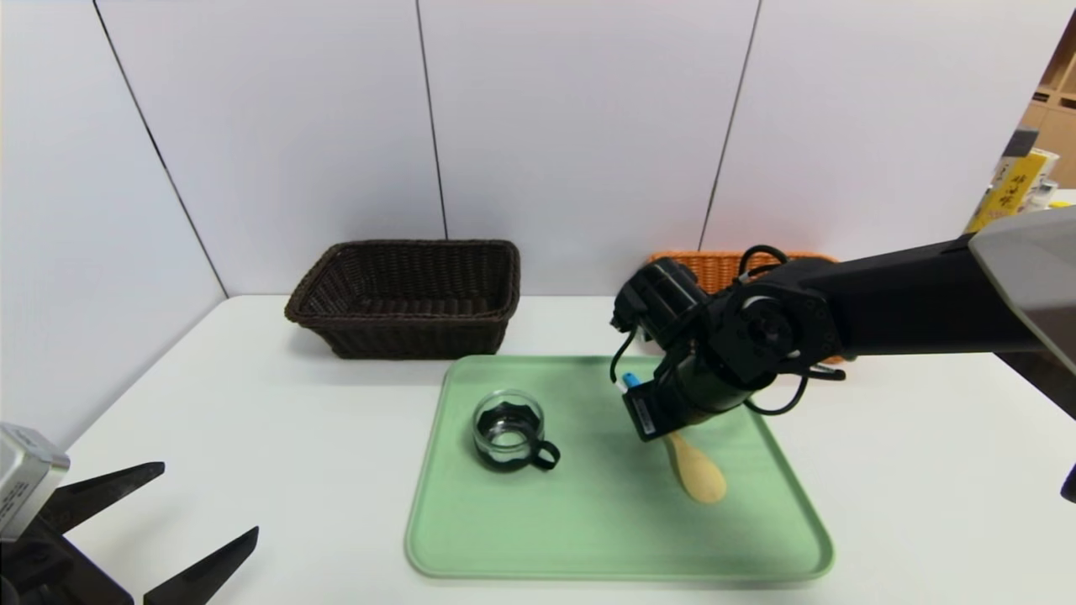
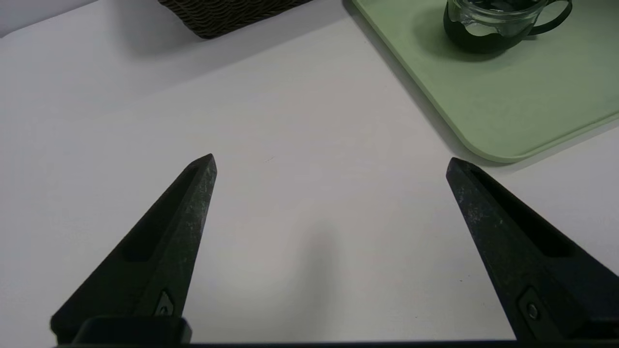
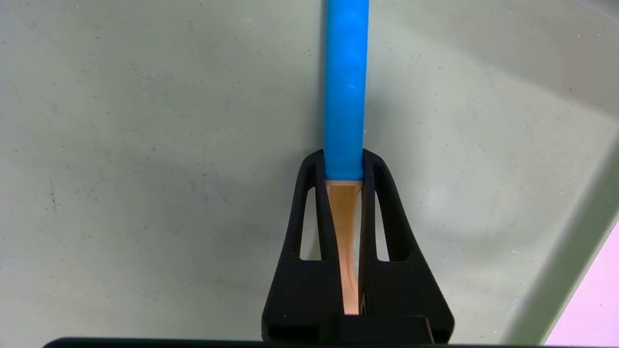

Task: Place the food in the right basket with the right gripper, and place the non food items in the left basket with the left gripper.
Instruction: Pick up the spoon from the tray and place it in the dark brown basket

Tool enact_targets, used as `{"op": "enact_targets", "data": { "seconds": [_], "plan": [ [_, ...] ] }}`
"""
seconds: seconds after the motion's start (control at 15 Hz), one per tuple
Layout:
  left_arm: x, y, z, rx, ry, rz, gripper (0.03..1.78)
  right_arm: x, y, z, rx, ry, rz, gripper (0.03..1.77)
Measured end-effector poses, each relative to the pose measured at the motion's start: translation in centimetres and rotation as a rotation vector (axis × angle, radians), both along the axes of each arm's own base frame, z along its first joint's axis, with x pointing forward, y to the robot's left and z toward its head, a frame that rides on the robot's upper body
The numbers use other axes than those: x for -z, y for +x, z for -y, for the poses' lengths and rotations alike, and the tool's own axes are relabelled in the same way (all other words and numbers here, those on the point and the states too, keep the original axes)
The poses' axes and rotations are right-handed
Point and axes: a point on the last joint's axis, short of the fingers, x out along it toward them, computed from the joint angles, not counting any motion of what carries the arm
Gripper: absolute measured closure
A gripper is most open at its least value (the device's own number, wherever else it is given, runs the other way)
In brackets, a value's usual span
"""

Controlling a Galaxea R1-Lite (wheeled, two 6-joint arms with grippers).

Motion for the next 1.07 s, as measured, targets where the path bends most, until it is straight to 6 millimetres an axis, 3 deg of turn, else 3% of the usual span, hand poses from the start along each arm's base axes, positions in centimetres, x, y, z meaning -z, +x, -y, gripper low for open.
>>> {"op": "enact_targets", "data": {
  "seconds": [0.47,1.07],
  "plan": [
    [0.0,0.0,0.0,0.000,-0.001,0.001,0.12,-1.3,-0.8,0.0,-0.014,0.006,0.020,1.65],
    [-0.1,0.1,0.0,0.000,0.000,0.000,0.12,-9.0,-5.5,0.2,-0.076,0.111,0.205,1.65]
  ]
}}
